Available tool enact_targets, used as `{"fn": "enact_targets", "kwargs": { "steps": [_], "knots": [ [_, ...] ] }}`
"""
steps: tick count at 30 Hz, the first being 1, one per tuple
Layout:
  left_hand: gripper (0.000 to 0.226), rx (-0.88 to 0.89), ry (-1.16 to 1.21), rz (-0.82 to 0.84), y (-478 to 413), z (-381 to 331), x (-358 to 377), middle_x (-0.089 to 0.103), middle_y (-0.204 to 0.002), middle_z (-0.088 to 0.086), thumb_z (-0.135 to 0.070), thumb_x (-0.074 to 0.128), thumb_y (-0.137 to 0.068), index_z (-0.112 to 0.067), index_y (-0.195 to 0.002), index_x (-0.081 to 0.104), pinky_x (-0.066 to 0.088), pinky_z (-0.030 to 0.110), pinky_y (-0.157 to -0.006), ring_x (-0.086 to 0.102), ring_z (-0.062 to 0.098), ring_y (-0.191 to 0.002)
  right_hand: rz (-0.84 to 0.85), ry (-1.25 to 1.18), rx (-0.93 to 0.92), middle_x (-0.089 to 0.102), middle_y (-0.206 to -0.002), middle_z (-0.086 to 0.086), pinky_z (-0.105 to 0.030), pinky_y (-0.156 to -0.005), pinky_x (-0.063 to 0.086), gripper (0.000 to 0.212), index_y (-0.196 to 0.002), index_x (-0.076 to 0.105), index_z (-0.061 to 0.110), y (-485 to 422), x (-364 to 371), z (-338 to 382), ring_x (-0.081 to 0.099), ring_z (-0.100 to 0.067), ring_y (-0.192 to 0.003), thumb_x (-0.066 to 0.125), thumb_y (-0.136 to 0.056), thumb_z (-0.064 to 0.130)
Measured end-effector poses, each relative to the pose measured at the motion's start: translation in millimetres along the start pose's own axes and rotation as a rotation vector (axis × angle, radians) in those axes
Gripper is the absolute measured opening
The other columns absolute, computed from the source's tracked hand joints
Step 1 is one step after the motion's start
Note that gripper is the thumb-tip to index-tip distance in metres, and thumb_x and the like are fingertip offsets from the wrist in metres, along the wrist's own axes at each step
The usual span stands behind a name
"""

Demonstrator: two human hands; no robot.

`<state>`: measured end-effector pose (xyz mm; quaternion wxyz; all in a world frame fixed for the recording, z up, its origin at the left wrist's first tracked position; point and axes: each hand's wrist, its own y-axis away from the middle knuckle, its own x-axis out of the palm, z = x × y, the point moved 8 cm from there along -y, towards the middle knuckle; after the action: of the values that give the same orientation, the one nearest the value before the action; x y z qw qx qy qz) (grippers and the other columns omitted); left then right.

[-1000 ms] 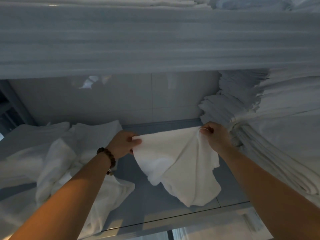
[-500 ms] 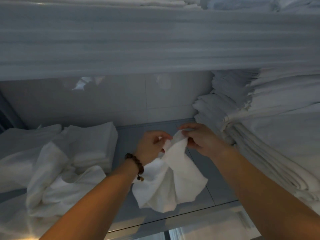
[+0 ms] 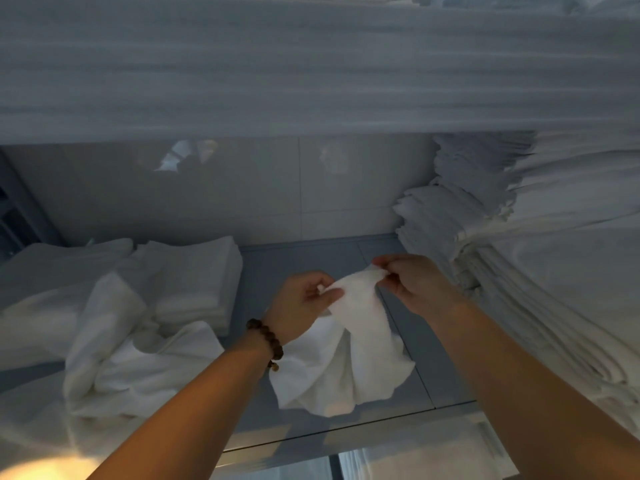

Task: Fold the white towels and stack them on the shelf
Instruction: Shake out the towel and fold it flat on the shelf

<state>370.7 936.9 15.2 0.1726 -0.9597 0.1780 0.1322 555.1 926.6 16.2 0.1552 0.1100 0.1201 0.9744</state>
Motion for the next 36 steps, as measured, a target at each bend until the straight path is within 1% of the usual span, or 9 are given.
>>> {"fn": "enact_targets", "kwargs": {
  "steps": [3, 6, 9, 12, 16, 20, 24, 30, 36],
  "knots": [
    [0.012, 0.016, -0.022, -0.056, 1.1, -5.7, -10.7, 0.065, -0.063, -0.005, -0.021, 0.069, -0.083, -0.024, -0.071, 0.066, 0.049, 0.026, -0.059, 0.058, 0.007, -0.058, -0.021, 0.317, -0.06, 0.06, -0.077, -0.019, -0.024, -0.052, 0.058, 0.027, -0.072, 0.062, 0.0, 0.2, -4.5, -1.1, 0.06, -0.025, -0.065, 0.044, -0.09, -0.007],
    [0.014, 0.036, -0.108, -0.022, 0.7, -14.7, -14.9, 0.059, -0.061, 0.001, -0.022, 0.066, -0.086, -0.015, -0.074, 0.063, 0.044, 0.029, -0.057, 0.051, 0.01, -0.056, 0.007, 0.888, -0.398, 0.06, -0.082, -0.002, -0.001, -0.07, 0.041, 0.021, -0.082, 0.069, 0.008, 14.0, 14.5, 22.2, 0.056, -0.017, -0.081, 0.056, -0.092, 0.02],
    [0.014, 0.055, -0.077, 0.076, 2.1, -31.8, -19.2, 0.059, -0.067, 0.003, -0.019, 0.061, -0.089, -0.012, -0.076, 0.061, 0.04, 0.024, -0.06, 0.05, 0.01, -0.062, 0.287, 0.915, -0.637, 0.048, -0.126, 0.009, -0.013, -0.106, 0.02, 0.013, -0.09, 0.07, 0.019, 36.3, 53.6, 33.4, 0.036, -0.009, -0.128, 0.065, -0.086, 0.03],
    [0.015, 0.053, -0.045, 0.163, 7.2, -47.7, -30.6, 0.059, -0.073, 0.002, -0.015, 0.056, -0.092, -0.008, -0.08, 0.06, 0.042, 0.02, -0.063, 0.052, 0.009, -0.067, 0.564, 0.88, -0.637, 0.035, -0.144, 0.007, -0.027, -0.117, 0.014, 0.016, -0.101, 0.064, 0.012, 49.9, 86.8, 35.4, 0.024, -0.009, -0.14, 0.062, -0.088, 0.021],
    [0.018, 0.053, -0.102, 0.198, 17.4, -58.2, -52.8, 0.055, -0.066, -0.016, -0.018, 0.054, -0.094, -0.019, -0.076, 0.058, 0.038, 0.019, -0.061, 0.047, 0.004, -0.063, 0.778, 0.728, -0.476, 0.06, -0.111, -0.011, -0.023, -0.096, 0.041, 0.022, -0.11, 0.056, -0.005, 58.5, 118.7, 31.7, 0.057, -0.005, -0.1, 0.056, -0.089, 0.0],
    [0.023, 0.06, -0.251, 0.189, 34.6, -60.4, -72.0, 0.052, -0.061, -0.021, -0.022, 0.054, -0.093, -0.032, -0.073, 0.052, 0.033, 0.012, -0.055, 0.043, -0.003, -0.057, 0.877, 0.709, -0.335, 0.059, -0.089, 0.002, -0.026, -0.082, 0.041, 0.012, -0.091, 0.056, 0.016, 63.2, 139.1, 16.8, 0.052, -0.012, -0.088, 0.059, -0.089, 0.004],
    [0.018, 0.057, -0.42, 0.128, 49.4, -56.7, -95.5, 0.058, -0.069, -0.007, -0.033, 0.057, -0.091, -0.038, -0.075, 0.05, 0.039, 0.019, -0.057, 0.05, 0.004, -0.06, 0.83, 0.681, -0.378, 0.052, -0.073, 0.002, -0.023, -0.065, 0.036, 0.021, -0.075, 0.053, 0.017, 69.6, 157.9, 12.8, 0.046, -0.01, -0.071, 0.064, -0.084, 0.001],
    [0.01, 0.113, -0.69, 0.131, 64.8, -53.8, -117.3, 0.057, -0.081, -0.007, -0.028, 0.066, -0.085, -0.027, -0.084, 0.056, 0.051, 0.033, -0.068, 0.056, 0.011, -0.073, 0.652, 0.684, -0.514, 0.054, -0.066, 0.006, -0.012, -0.057, 0.038, 0.018, -0.072, 0.058, 0.014, 77.6, 174.3, 4.9, 0.047, 0.001, -0.059, 0.072, -0.079, 0.006],
    [0.007, 0.099, -0.807, 0.13, 68.8, -56.5, -134.5, 0.062, -0.09, -0.004, -0.023, 0.061, -0.085, -0.021, -0.092, 0.062, 0.05, 0.035, -0.074, 0.058, 0.014, -0.082, 0.641, 0.674, -0.412, 0.068, -0.081, -0.003, -0.024, -0.072, 0.046, 0.006, -0.086, 0.073, 0.012, 81.3, 178.2, -15.0, 0.06, -0.008, -0.074, 0.071, -0.082, 0.016]
  ]
}}
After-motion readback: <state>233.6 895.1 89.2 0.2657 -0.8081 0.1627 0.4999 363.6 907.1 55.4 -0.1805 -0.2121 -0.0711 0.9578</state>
